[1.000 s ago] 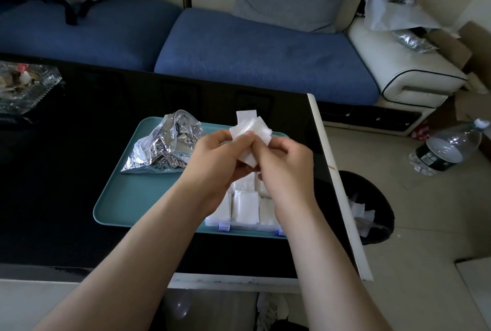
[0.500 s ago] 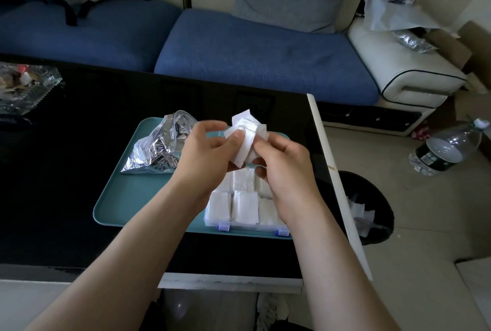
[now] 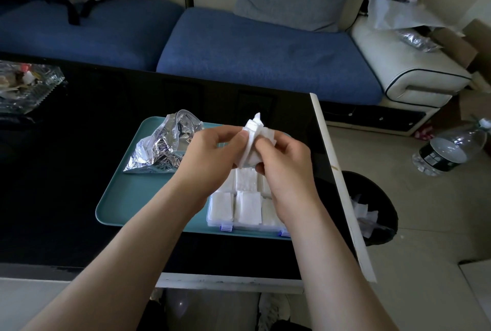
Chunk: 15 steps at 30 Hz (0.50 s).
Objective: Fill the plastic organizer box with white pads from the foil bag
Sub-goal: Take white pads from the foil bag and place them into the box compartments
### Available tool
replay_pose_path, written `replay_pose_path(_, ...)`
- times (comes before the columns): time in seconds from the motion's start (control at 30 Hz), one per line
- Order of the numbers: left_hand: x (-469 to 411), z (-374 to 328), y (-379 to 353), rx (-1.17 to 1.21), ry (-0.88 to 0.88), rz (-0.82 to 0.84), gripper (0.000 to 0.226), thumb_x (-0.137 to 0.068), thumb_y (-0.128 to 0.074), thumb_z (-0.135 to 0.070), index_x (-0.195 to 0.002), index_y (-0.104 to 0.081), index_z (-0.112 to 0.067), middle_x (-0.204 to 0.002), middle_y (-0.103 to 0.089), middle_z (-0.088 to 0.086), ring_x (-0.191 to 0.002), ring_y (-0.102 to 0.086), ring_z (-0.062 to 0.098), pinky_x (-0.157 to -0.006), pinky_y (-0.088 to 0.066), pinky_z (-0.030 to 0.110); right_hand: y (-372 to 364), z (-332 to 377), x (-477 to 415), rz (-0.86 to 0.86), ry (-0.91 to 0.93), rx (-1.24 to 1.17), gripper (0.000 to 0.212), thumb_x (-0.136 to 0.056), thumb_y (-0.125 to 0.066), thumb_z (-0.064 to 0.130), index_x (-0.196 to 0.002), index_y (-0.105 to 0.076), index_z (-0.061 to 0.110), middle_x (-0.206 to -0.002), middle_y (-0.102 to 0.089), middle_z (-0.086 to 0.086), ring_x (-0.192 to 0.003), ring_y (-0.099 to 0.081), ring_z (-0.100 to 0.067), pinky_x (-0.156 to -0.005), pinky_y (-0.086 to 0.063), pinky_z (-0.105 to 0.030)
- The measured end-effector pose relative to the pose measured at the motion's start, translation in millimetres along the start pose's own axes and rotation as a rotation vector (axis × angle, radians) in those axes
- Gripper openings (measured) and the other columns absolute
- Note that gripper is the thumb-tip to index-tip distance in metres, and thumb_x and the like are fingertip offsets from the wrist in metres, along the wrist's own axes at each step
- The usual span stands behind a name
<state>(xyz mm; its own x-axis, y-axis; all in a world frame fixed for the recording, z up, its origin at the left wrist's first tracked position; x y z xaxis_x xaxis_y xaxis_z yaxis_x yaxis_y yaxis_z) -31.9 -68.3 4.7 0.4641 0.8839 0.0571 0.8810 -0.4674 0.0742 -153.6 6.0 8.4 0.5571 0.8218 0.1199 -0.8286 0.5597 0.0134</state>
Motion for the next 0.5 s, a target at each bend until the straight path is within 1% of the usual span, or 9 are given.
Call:
replay_pose_path(0.07,-1,-2,1,-0.046,-0.038,-0.016,0.022,-0.107,-0.06,-0.024,-0.113,-0.081,-0.021,-0.1,-0.081,-0.006,-0.097,-0.076,0.011,-0.095,-0.062,0.04,1,0,-1,-0.036,0.04,0.016,0.014,-0.1,-0.067,0.017,-0.1,-0.081,0.02,-0.09,-0.079,-0.005,-0.088,-0.075,-0.022,-0.075,-0.063,-0.039)
replay_pose_path(0.1,-1,-2,2,-0.064,-0.05,-0.03,0.021,-0.106,-0.061,-0.024,-0.112,-0.081,-0.022,-0.099,-0.081,-0.007,-0.096,-0.076,0.009,-0.094,-0.062,0.04,2,0,-2,-0.049,0.06,0.031,0.013,-0.1,-0.068,0.018,-0.098,-0.081,0.021,-0.089,-0.078,-0.005,-0.088,-0.075,-0.025,-0.076,-0.063,-0.042)
replay_pose_path(0.13,-1,-2,4,-0.081,-0.061,-0.05,0.019,-0.105,-0.063,-0.025,-0.11,-0.081,-0.023,-0.097,-0.08,-0.008,-0.095,-0.075,0.008,-0.093,-0.062,0.039,3,0,-3,-0.058,0.081,0.047,0.011,-0.099,-0.07,0.02,-0.096,-0.08,0.021,-0.087,-0.078,-0.005,-0.084,-0.075,-0.023,-0.074,-0.063,-0.041)
replay_pose_path(0.23,-2,-3,9,-0.152,-0.098,-0.131,0.012,-0.1,-0.07,-0.028,-0.102,-0.081,-0.027,-0.09,-0.079,-0.012,-0.089,-0.072,0.002,-0.088,-0.061,0.034,6,3,-4,-0.091,0.155,0.116,0.011,-0.099,-0.073,0.024,-0.09,-0.079,0.019,-0.079,-0.074,-0.005,-0.069,-0.065,-0.011,-0.062,-0.054,-0.027)
replay_pose_path(0.3,-2,-4,12,-0.194,-0.121,-0.188,0.007,-0.097,-0.074,-0.03,-0.097,-0.081,-0.03,-0.087,-0.078,-0.015,-0.087,-0.071,-0.001,-0.085,-0.061,0.031,7,3,-6,-0.132,0.206,0.167,0.014,-0.097,-0.073,0.023,-0.086,-0.078,0.016,-0.075,-0.072,-0.005,-0.064,-0.061,-0.01,-0.057,-0.051,-0.026)
replay_pose_path(0.33,-2,-5,13,-0.205,-0.128,-0.209,0.005,-0.096,-0.076,-0.03,-0.095,-0.081,-0.03,-0.086,-0.078,-0.014,-0.085,-0.071,0.0,-0.083,-0.061,0.031,8,3,-8,-0.156,0.228,0.183,0.014,-0.097,-0.074,0.023,-0.085,-0.077,0.016,-0.073,-0.071,-0.003,-0.063,-0.062,-0.01,-0.056,-0.051,-0.026)
replay_pose_path(0.4,-3,-4,12,-0.167,-0.121,-0.219,0.005,-0.095,-0.076,-0.028,-0.096,-0.081,-0.027,-0.086,-0.078,-0.01,-0.083,-0.074,0.006,-0.078,-0.064,0.035,9,4,-9,-0.201,0.265,0.201,0.013,-0.095,-0.074,0.022,-0.083,-0.076,0.016,-0.07,-0.071,0.001,-0.062,-0.063,-0.007,-0.055,-0.051,-0.023)
replay_pose_path(0.43,-4,-4,10,-0.127,-0.106,-0.211,0.006,-0.097,-0.075,-0.026,-0.099,-0.08,-0.024,-0.086,-0.078,-0.007,-0.08,-0.076,0.011,-0.074,-0.065,0.034,10,5,-9,-0.219,0.279,0.206,0.012,-0.095,-0.074,0.022,-0.085,-0.076,0.017,-0.071,-0.072,0.003,-0.062,-0.065,-0.006,-0.056,-0.052,-0.022)
replay_pose_path(0.5,-4,-4,6,-0.06,-0.077,-0.182,0.011,-0.101,-0.07,-0.02,-0.108,-0.078,-0.02,-0.091,-0.076,0.001,-0.078,-0.076,0.018,-0.068,-0.064,0.026,10,6,-10,-0.225,0.285,0.208,0.008,-0.096,-0.074,0.024,-0.092,-0.076,0.018,-0.076,-0.074,0.006,-0.067,-0.07,-0.006,-0.057,-0.052,-0.018)
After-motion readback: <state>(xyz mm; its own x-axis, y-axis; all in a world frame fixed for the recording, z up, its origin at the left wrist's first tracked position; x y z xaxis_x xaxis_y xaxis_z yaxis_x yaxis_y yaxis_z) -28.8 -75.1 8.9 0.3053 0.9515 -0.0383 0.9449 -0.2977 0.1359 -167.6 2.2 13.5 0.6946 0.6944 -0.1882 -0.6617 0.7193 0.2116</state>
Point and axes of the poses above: each hand's wrist, its own x-axis away from the middle knuckle, its own y-axis out of the back of the hand, z = x × y, the point moved 6 cm from there along -x, towards the middle knuckle
